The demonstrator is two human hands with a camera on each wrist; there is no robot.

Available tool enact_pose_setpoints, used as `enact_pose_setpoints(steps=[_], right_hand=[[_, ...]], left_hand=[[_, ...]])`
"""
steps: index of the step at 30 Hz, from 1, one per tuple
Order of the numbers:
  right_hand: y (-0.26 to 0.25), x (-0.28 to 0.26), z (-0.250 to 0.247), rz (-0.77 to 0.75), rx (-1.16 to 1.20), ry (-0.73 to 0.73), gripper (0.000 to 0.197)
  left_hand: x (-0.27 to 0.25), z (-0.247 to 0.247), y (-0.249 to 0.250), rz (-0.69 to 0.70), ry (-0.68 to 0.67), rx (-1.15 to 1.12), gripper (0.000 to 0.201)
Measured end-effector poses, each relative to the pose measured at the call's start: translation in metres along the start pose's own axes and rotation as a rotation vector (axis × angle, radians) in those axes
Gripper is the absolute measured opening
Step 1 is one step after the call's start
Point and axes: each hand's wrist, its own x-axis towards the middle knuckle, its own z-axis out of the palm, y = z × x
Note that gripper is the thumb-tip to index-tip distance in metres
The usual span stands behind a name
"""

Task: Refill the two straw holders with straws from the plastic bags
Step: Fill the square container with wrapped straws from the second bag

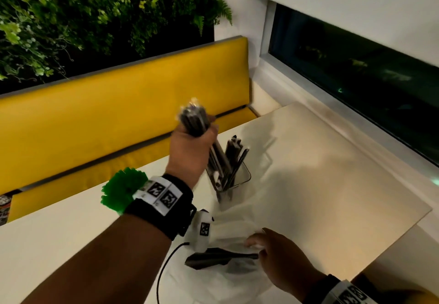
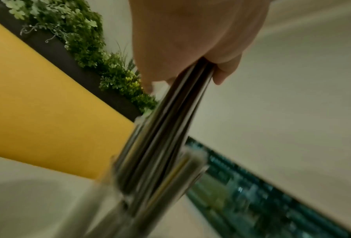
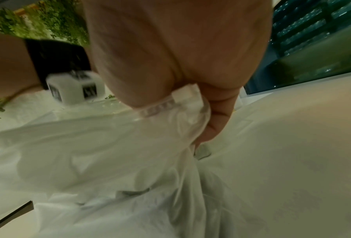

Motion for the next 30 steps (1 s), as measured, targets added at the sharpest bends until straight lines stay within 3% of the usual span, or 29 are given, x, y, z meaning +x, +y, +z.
enact_pose_setpoints(steps=[2, 4, 7, 10, 11, 14, 15, 17, 20, 23, 25, 27, 30], right_hand=[[0.002, 0.000, -0.001, -0.002, -0.003, -0.001, 0.038], [0.003, 0.001, -0.001, -0.006, -0.004, -0.002, 0.038], [0.004, 0.003, -0.003, 0.002, -0.011, -0.003, 0.040], [0.005, 0.005, -0.006, 0.022, 0.000, -0.007, 0.041], [0.005, 0.006, -0.006, 0.021, 0.004, -0.006, 0.040], [0.004, 0.009, -0.005, 0.027, -0.005, -0.009, 0.040], [0.003, 0.009, -0.006, 0.033, -0.003, -0.015, 0.040], [0.001, 0.009, -0.007, 0.038, -0.007, -0.018, 0.040], [0.000, 0.009, -0.008, 0.041, -0.031, -0.017, 0.040], [0.001, 0.011, -0.006, 0.050, -0.024, -0.038, 0.040], [0.003, 0.013, -0.003, 0.039, -0.031, -0.051, 0.039], [0.004, 0.016, -0.002, 0.032, -0.029, -0.057, 0.039], [0.005, 0.018, 0.000, 0.035, -0.019, -0.059, 0.038]], left_hand=[[0.009, -0.001, -0.037, -0.096, -0.024, 0.233, 0.032], [0.017, -0.005, -0.066, -0.142, -0.130, 0.451, 0.056], [0.012, -0.009, -0.063, -0.200, -0.251, 0.499, 0.089], [0.005, -0.023, -0.046, -0.014, -0.240, 0.350, 0.100], [0.001, -0.027, -0.044, 0.070, -0.295, 0.439, 0.103], [-0.012, -0.024, -0.053, 0.407, -0.546, 1.129, 0.119], [-0.014, -0.020, -0.063, 0.473, -0.598, 1.309, 0.119], [-0.007, -0.012, -0.077, 0.421, -0.617, 1.370, 0.111], [0.009, -0.004, -0.077, 0.361, -0.417, 1.056, 0.087], [0.012, 0.006, -0.072, 0.501, -0.247, 1.015, 0.083], [0.006, 0.017, -0.065, 0.543, -0.316, 1.156, 0.094], [0.002, 0.030, -0.064, 0.476, -0.477, 1.347, 0.099], [0.008, 0.042, -0.071, 0.434, -0.501, 1.432, 0.071]])
